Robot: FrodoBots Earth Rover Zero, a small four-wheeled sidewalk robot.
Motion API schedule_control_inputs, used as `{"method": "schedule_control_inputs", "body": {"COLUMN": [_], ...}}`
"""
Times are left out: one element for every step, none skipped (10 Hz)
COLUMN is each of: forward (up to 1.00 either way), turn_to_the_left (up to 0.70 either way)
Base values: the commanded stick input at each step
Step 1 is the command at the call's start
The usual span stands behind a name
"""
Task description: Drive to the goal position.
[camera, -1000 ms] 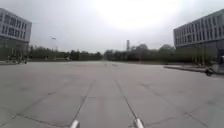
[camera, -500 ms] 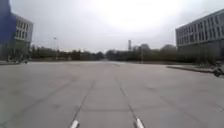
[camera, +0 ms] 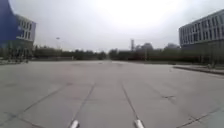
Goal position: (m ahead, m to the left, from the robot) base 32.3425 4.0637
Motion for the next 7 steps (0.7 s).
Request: {"method": "schedule_control_inputs", "body": {"forward": [1.00, 1.00, 1.00, 1.00, 1.00, 1.00, 1.00], "turn_to_the_left": [0.00, 0.00, 0.00, 0.00, 0.00, 0.00, 0.00]}}
